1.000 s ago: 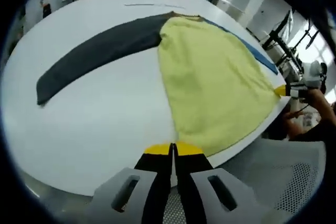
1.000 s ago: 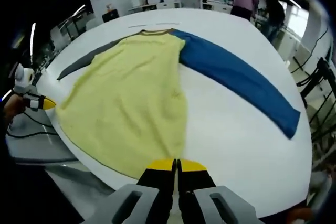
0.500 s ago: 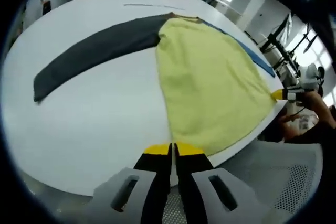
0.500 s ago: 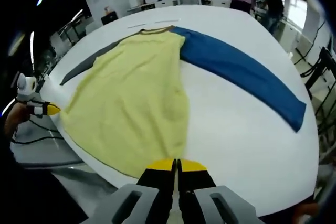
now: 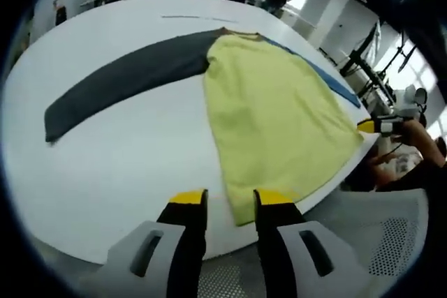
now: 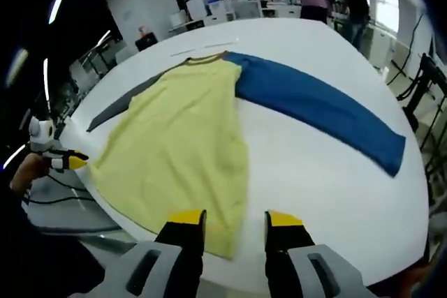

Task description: Fold the garment on the visible template until the final outline fits inside the template.

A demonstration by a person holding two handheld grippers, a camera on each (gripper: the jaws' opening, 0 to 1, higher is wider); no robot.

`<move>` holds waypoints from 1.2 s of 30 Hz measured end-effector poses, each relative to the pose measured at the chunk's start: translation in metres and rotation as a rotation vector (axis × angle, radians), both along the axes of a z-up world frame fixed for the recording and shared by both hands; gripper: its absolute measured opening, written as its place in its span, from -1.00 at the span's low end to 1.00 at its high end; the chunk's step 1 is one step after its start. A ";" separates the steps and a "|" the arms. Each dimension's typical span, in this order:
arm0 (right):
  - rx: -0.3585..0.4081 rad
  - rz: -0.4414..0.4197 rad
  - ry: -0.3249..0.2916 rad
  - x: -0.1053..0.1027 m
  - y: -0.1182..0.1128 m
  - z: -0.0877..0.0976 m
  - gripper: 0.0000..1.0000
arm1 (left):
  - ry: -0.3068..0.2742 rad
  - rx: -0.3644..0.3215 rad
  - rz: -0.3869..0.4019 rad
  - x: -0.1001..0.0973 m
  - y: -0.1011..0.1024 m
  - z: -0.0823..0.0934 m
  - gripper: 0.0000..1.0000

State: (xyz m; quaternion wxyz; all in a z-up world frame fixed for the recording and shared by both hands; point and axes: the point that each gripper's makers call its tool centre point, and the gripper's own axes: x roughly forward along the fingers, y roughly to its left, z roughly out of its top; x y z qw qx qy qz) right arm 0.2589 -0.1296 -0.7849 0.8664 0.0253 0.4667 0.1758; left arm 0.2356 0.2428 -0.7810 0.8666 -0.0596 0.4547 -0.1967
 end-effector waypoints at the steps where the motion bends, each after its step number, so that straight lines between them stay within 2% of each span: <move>1: -0.004 0.004 -0.013 0.003 -0.002 0.001 -0.21 | -0.013 -0.003 -0.002 0.002 0.000 0.001 -0.40; 5: -0.011 0.011 -0.018 0.006 -0.005 0.001 0.00 | -0.047 0.012 -0.033 0.005 -0.003 0.004 -0.20; 9: -0.016 0.001 -0.033 0.012 -0.013 0.003 0.17 | -0.094 -0.002 -0.048 0.010 -0.008 0.010 0.02; 12: -0.019 -0.016 -0.033 0.015 -0.021 0.003 0.24 | -0.105 -0.016 -0.058 0.011 -0.011 0.012 0.15; 15: -0.018 -0.034 -0.034 0.019 -0.028 0.003 0.28 | -0.120 0.000 -0.078 0.011 -0.013 0.012 0.29; 19: -0.005 -0.076 -0.051 0.026 -0.038 0.004 0.30 | -0.161 -0.015 -0.096 0.015 -0.019 0.018 0.45; 23: -0.005 -0.118 -0.071 0.034 -0.059 0.005 0.33 | -0.182 -0.021 -0.113 0.018 -0.023 0.022 0.63; 30: 0.010 -0.236 -0.111 0.050 -0.092 0.009 0.24 | -0.260 -0.050 -0.125 0.027 -0.030 0.039 0.74; 36: -0.041 -0.287 -0.140 0.057 -0.115 0.015 0.14 | -0.298 -0.050 -0.143 0.031 -0.031 0.046 0.84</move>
